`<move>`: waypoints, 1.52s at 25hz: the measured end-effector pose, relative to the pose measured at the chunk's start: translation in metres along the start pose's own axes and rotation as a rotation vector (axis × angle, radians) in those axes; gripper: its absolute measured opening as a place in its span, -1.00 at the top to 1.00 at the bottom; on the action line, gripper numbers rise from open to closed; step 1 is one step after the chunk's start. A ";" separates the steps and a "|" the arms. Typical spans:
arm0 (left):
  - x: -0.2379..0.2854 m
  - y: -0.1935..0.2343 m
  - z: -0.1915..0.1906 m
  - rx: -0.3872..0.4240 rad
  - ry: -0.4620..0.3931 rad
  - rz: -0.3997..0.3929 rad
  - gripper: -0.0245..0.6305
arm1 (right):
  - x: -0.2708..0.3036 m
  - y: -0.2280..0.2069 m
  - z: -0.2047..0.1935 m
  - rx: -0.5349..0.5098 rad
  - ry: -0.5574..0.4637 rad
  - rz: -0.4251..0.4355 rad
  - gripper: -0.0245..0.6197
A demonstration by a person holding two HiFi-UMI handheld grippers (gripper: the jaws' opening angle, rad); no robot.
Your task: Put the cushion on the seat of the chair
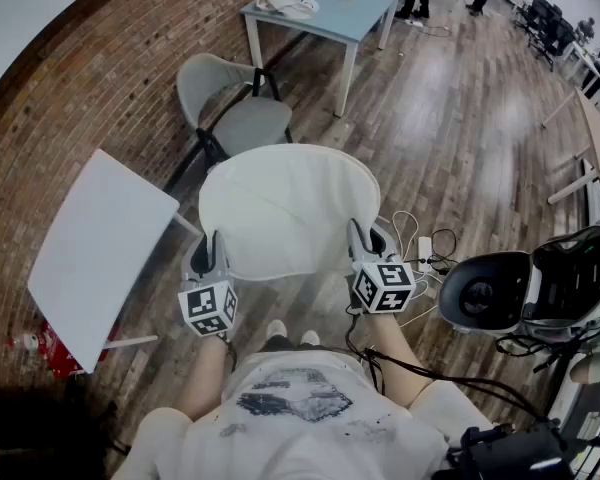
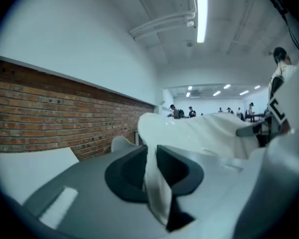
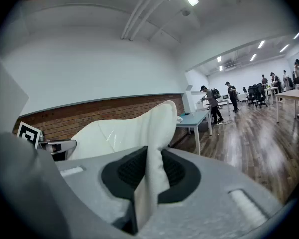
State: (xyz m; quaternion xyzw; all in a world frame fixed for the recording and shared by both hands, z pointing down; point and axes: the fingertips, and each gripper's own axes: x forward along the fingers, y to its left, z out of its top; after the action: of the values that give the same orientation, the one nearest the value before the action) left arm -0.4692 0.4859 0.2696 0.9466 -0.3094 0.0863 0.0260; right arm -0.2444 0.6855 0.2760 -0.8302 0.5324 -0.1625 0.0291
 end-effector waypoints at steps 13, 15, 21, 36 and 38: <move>-0.001 -0.005 0.008 0.007 0.023 -0.004 0.78 | -0.011 -0.002 0.007 0.031 0.019 -0.013 0.77; 0.000 -0.009 0.004 0.005 0.020 -0.002 0.78 | -0.012 -0.006 0.005 0.029 0.013 -0.012 0.77; 0.020 -0.011 -0.008 0.008 0.023 -0.003 0.78 | 0.008 -0.018 -0.005 0.038 0.014 -0.007 0.77; 0.235 0.078 0.003 -0.029 0.044 0.037 0.78 | 0.243 -0.045 0.037 0.021 0.064 0.019 0.77; 0.263 0.097 0.010 -0.040 0.043 0.048 0.78 | 0.279 -0.042 0.050 0.010 0.066 0.029 0.77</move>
State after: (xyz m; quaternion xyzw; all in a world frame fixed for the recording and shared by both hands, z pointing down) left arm -0.3165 0.2535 0.3065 0.9363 -0.3329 0.1009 0.0494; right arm -0.0866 0.4477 0.3050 -0.8164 0.5444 -0.1919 0.0182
